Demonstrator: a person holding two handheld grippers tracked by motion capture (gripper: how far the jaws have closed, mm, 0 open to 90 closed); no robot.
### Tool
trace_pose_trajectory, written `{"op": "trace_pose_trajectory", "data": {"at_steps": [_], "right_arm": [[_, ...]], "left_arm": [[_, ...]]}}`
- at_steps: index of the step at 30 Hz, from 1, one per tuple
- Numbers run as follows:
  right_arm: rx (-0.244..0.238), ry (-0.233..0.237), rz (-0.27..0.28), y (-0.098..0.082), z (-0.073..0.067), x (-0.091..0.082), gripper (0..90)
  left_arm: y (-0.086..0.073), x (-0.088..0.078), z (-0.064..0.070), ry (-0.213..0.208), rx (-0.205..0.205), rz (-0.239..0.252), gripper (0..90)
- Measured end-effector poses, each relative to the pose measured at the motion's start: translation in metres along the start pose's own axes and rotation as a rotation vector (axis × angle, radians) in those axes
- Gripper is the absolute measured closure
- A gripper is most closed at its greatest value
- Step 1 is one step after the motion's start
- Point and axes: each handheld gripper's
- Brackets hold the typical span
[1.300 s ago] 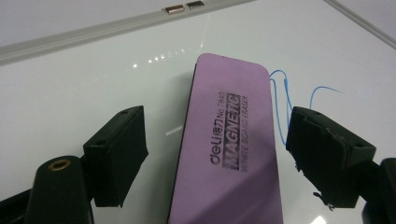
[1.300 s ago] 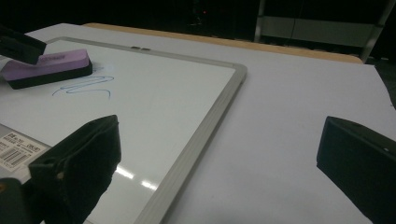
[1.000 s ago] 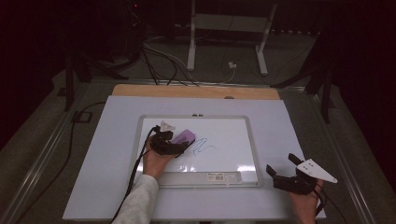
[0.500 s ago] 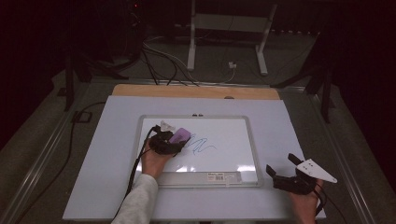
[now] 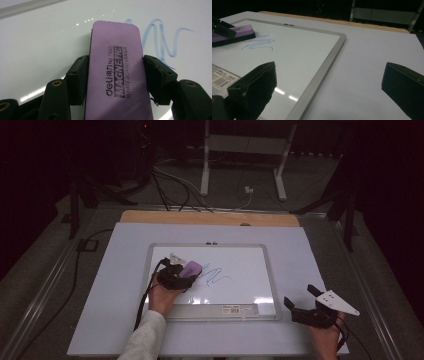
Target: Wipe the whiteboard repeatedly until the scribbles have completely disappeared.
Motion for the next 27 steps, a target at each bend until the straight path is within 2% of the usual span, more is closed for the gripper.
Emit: {"op": "trace_pose_trajectory", "data": {"at_steps": [4, 6, 7, 12, 14, 16, 18, 22, 27], "right_arm": [[-0.002, 0.000, 0.000, 0.000, 0.000, 0.000, 0.0], [-0.002, 0.000, 0.001, 0.000, 0.000, 0.000, 0.0], [0.001, -0.003, 0.001, 0.000, 0.000, -0.001, 0.0], [0.005, -0.007, 0.005, 0.000, 0.001, -0.002, 0.0], [0.005, -0.006, 0.003, 0.000, 0.001, -0.002, 0.0], [0.004, -0.005, 0.004, 0.000, 0.001, -0.001, 0.0], [0.000, -0.005, 0.002, 0.000, 0.000, -0.001, 0.0], [-0.002, -0.004, 0.001, 0.000, 0.000, 0.000, 0.0], [0.000, -0.004, 0.001, 0.000, 0.000, 0.000, 0.0]], "left_arm": [[-0.001, 0.000, 0.014, -0.035, 0.043, -0.008, 41.6], [-0.001, -0.001, 0.015, -0.037, 0.052, -0.014, 41.6], [0.000, -0.001, 0.013, -0.042, 0.041, -0.019, 41.6], [0.000, -0.003, -0.004, 0.038, -0.023, -0.018, 41.7], [0.001, -0.003, -0.010, 0.063, -0.053, -0.022, 41.7], [0.001, -0.003, -0.012, 0.069, -0.068, -0.022, 41.7], [0.002, -0.002, -0.008, 0.085, -0.055, -0.021, 41.7], [0.001, -0.001, 0.001, 0.051, -0.031, -0.016, 41.7], [0.001, 0.002, 0.022, -0.014, 0.042, -0.012, 41.7]]}}
Point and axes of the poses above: each handheld gripper's, and its own axes: x roughly forward along the jaws, y roughly out of its top, z roughly to its right, and after that the axes turned 4 degrees about y, right-handed
